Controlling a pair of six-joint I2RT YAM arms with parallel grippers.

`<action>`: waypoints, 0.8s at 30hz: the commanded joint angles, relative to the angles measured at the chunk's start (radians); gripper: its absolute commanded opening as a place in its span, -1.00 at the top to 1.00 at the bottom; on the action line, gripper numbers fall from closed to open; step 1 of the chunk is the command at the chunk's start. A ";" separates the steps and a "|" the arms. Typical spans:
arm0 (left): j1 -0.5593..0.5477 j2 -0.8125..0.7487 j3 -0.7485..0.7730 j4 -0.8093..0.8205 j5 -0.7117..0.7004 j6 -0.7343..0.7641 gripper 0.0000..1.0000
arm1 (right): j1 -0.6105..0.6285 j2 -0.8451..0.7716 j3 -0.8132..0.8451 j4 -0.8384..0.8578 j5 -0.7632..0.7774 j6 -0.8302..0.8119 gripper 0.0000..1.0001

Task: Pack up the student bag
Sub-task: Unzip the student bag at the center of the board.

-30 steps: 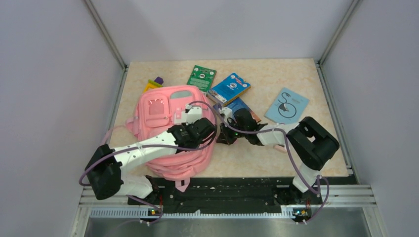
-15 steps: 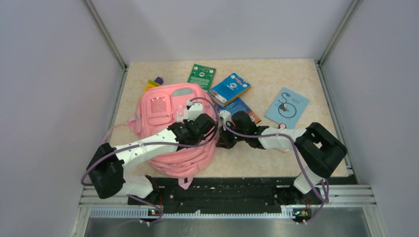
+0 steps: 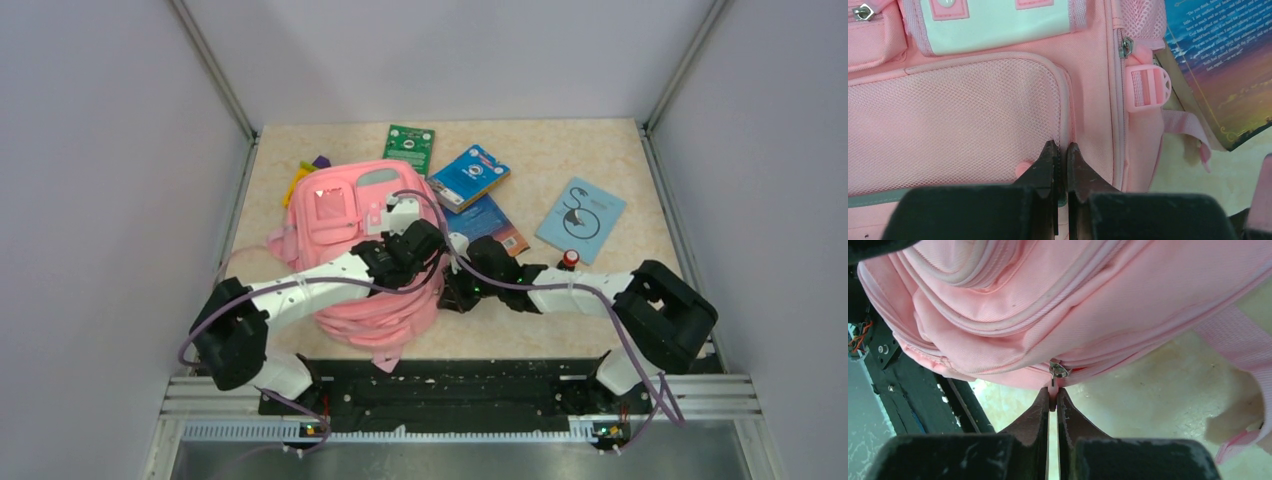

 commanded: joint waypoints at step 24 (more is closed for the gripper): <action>0.032 -0.119 -0.043 0.295 0.056 0.161 -0.20 | 0.041 -0.172 -0.065 -0.005 0.122 0.223 1.00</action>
